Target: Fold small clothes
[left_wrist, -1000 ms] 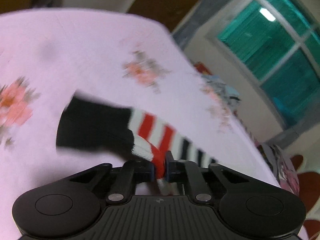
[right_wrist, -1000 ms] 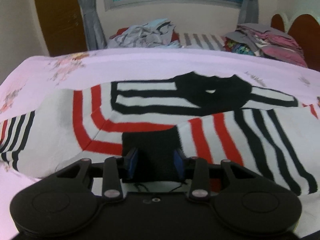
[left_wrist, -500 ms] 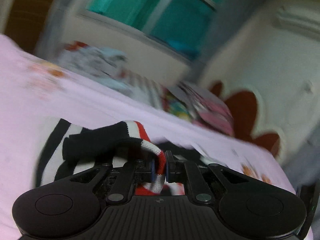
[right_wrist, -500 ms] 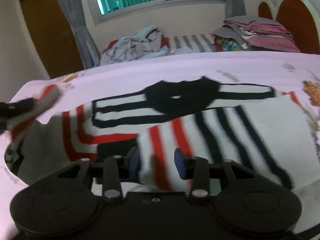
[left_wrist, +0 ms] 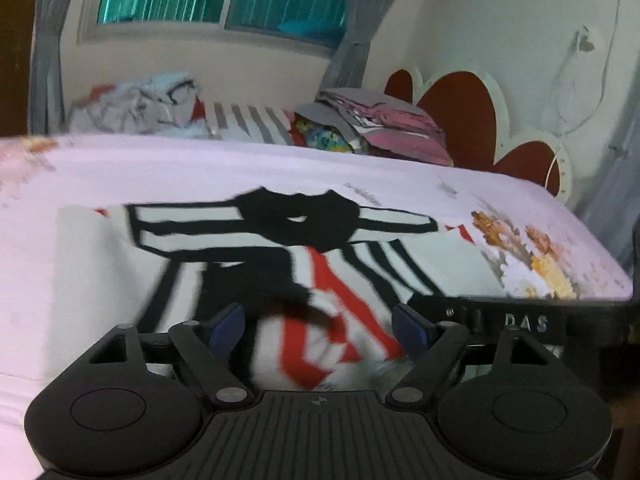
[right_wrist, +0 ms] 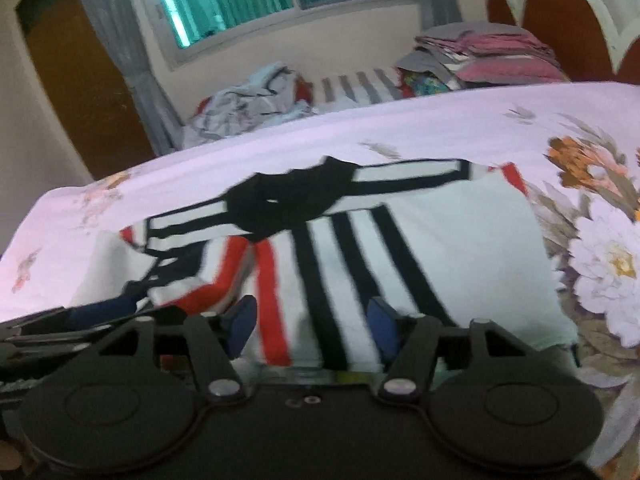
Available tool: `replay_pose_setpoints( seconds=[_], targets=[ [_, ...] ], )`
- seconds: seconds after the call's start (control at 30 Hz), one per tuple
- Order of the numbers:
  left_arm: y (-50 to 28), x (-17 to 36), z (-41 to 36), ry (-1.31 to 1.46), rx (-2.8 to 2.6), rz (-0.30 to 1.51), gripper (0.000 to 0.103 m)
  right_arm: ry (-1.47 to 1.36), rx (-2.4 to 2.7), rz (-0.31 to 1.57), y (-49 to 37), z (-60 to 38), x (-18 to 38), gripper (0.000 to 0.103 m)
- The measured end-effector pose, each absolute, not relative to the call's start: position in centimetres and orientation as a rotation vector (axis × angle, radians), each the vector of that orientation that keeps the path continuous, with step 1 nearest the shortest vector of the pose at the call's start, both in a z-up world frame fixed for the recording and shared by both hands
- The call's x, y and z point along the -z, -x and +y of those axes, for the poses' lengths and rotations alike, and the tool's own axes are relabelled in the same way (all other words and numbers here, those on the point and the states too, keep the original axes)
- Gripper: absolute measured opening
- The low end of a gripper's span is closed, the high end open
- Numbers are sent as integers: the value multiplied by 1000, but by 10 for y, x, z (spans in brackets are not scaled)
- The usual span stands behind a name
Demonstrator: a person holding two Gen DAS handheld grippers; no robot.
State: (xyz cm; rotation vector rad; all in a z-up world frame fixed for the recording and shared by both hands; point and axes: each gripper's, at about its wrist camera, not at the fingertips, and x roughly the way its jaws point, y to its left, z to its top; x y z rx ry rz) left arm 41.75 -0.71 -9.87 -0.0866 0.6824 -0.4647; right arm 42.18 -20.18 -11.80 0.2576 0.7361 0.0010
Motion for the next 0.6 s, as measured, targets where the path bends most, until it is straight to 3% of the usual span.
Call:
replay_pose_setpoints(
  seconds=[0.1, 0.23, 0.37, 0.47, 0.5, 0.57, 0.6],
  targets=[
    [-403, 95, 25, 79, 398, 665, 79, -244, -65, 740, -427, -180, 117, 62],
    [-389, 100, 65, 45, 282, 654, 79, -158, -124, 750, -442, -144, 122, 71],
    [-381, 114, 98, 34, 201, 671, 79, -66, -103, 765, -460, -121, 133, 68],
    [-385, 131, 104, 18, 179, 677, 79, -35, -69, 776, -472, -116, 136, 56],
    [-388, 136, 103, 7, 177, 677, 79, -39, -63, 778, -474, -117, 137, 44],
    [-395, 143, 103, 10, 173, 672, 68, -65, -59, 771, -476, -120, 134, 32],
    [-399, 146, 104, 24, 170, 671, 60, -86, -57, 758, -476, -123, 131, 20]
  ],
)
